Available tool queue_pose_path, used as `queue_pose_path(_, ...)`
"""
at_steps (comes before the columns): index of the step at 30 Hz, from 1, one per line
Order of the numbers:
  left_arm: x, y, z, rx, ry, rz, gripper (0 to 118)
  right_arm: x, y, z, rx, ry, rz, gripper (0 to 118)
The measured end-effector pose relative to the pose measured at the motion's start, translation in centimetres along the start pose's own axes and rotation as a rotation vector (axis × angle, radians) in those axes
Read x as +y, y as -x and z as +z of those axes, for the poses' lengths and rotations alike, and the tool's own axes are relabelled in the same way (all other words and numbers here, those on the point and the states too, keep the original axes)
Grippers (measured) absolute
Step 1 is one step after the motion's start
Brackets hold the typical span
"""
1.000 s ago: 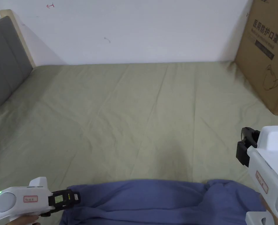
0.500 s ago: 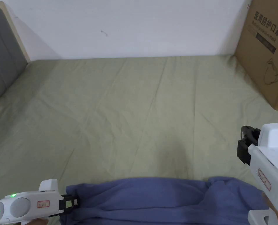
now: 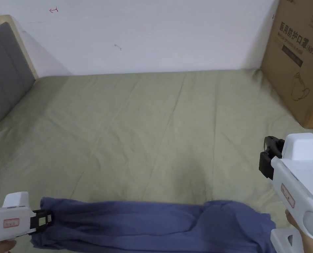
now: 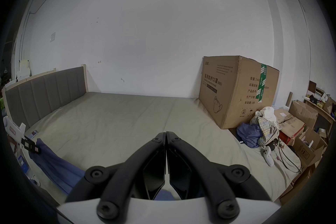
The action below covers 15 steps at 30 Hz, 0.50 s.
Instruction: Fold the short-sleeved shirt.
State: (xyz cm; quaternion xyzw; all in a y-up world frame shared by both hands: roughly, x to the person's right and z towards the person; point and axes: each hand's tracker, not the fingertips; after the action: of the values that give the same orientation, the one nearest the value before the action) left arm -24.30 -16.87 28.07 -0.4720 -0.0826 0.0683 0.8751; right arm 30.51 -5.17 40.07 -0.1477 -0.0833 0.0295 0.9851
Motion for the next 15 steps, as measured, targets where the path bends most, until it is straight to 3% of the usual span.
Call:
queue_pose_path(7, 1.4, -6.3, 2.8, -0.019, -0.002, -0.028, 3, -0.1, -1.0, 0.8, 0.006, -0.007, -0.009, 0)
queue_pose_path(15, 2.6, -17.9, 2.4, -0.23, 0.065, -0.113, 3, 0.0, -2.6, 1.5, 0.01, -0.01, -0.017, 0)
